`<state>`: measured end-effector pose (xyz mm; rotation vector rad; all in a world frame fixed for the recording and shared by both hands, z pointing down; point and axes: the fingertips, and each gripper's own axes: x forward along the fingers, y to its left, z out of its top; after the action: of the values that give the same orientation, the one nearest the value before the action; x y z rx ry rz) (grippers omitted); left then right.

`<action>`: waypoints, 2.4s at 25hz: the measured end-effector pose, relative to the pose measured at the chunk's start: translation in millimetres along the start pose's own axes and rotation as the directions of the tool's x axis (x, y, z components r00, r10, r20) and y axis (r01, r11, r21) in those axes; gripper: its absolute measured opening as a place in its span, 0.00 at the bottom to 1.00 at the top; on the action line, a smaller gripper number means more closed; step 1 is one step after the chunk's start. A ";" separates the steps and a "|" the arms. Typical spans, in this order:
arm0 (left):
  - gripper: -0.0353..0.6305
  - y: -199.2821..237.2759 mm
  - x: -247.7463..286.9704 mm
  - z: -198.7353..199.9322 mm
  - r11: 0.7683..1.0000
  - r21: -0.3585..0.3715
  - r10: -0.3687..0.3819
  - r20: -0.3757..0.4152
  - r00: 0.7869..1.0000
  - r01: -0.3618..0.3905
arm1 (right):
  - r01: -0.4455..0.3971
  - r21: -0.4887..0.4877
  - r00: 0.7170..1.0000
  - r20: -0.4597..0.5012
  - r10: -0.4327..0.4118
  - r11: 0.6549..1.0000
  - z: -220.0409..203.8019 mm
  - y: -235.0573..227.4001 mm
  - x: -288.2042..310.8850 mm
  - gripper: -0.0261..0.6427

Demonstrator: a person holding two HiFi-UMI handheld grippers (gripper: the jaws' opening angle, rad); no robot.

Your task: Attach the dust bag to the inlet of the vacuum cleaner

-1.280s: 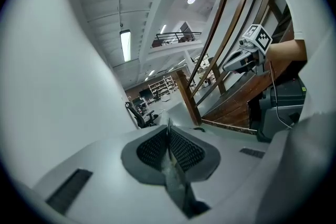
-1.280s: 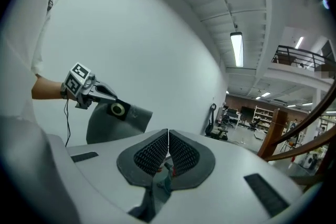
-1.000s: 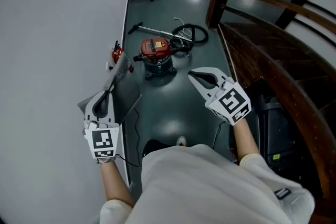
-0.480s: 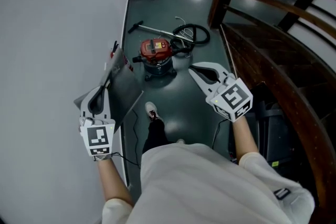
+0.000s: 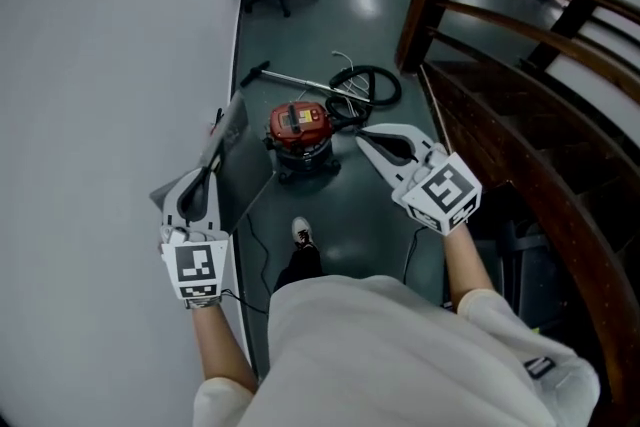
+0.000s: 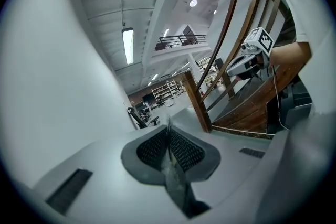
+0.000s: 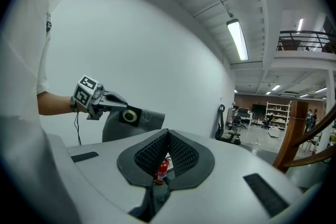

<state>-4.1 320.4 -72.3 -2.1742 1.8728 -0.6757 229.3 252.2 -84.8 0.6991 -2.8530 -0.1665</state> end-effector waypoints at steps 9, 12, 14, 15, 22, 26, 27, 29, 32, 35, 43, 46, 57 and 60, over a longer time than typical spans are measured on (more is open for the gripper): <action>0.09 47.9 68.3 -12.2 0.999 -0.021 -0.037 -0.006 0.999 0.037 | 0.002 0.002 1.000 -0.020 -0.002 1.000 8.0 -31.3 66.1 0.08; 0.09 62.4 84.0 -17.3 0.999 -0.035 -0.036 -0.006 0.999 0.036 | 0.010 -0.006 1.000 -0.025 -0.010 1.000 8.2 -40.3 88.1 0.08; 0.09 70.3 93.2 -20.3 0.999 -0.039 -0.037 -0.003 0.999 0.037 | 0.018 0.002 1.000 -0.026 -0.018 1.000 8.0 -46.6 100.4 0.08; 0.09 73.6 97.6 -22.6 0.998 -0.041 -0.038 -0.003 0.999 0.037 | 0.026 0.006 0.999 -0.024 -0.026 1.000 7.7 -49.9 105.9 0.08; 0.09 95.0 127.8 -48.5 0.997 -0.072 -0.036 -0.025 0.999 0.034 | 0.041 0.050 0.998 -0.041 -0.039 0.998 6.3 -70.0 144.7 0.08; 0.09 104.4 143.7 -61.3 0.996 -0.087 -0.041 -0.037 0.998 0.038 | 0.081 0.020 0.995 -0.060 -0.079 0.997 7.0 -86.2 163.3 0.08; 0.09 106.2 147.0 -64.5 0.995 -0.090 -0.043 -0.041 0.998 0.039 | 0.084 0.012 0.995 -0.060 -0.084 0.996 7.6 -88.7 167.9 0.08; 0.09 108.4 153.3 -71.9 0.994 -0.097 -0.051 -0.048 0.998 0.046 | 0.087 -0.004 0.995 -0.051 -0.087 0.996 7.9 -91.8 176.3 0.08; 0.09 111.6 164.2 -82.9 0.992 -0.109 -0.065 -0.056 0.996 0.059 | 0.102 -0.042 0.995 -0.017 -0.103 0.994 9.5 -97.3 188.7 0.08; 0.09 117.7 174.5 -93.4 0.991 -0.118 -0.066 -0.066 0.996 0.057 | 0.122 -0.038 0.992 -0.004 -0.123 0.992 6.1 -101.8 200.1 0.08; 0.09 133.6 205.4 -112.9 0.988 -0.152 -0.053 -0.090 0.995 0.039 | 0.051 0.001 0.991 -0.122 -0.051 0.999 -41.0 -95.5 227.4 0.08; 0.09 139.8 223.1 -121.8 0.985 -0.171 -0.036 -0.096 0.995 0.019 | 0.022 0.019 0.987 -0.162 -0.018 1.000 -59.3 -98.7 238.1 0.08; 0.09 151.1 267.3 -167.3 0.960 -0.276 0.022 -0.117 0.993 -0.054 | -0.058 0.123 0.971 -0.224 0.084 0.991 -117.2 -121.1 288.8 0.08; 0.09 150.9 281.9 -187.0 0.955 -0.288 0.036 -0.133 0.991 -0.073 | -0.076 0.173 0.965 -0.235 0.116 0.982 -140.9 -127.9 303.6 0.08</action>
<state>-195.9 46.3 86.8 -2.2889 2.2145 -0.5679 53.4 -11.2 82.7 0.5641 -2.6748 0.1593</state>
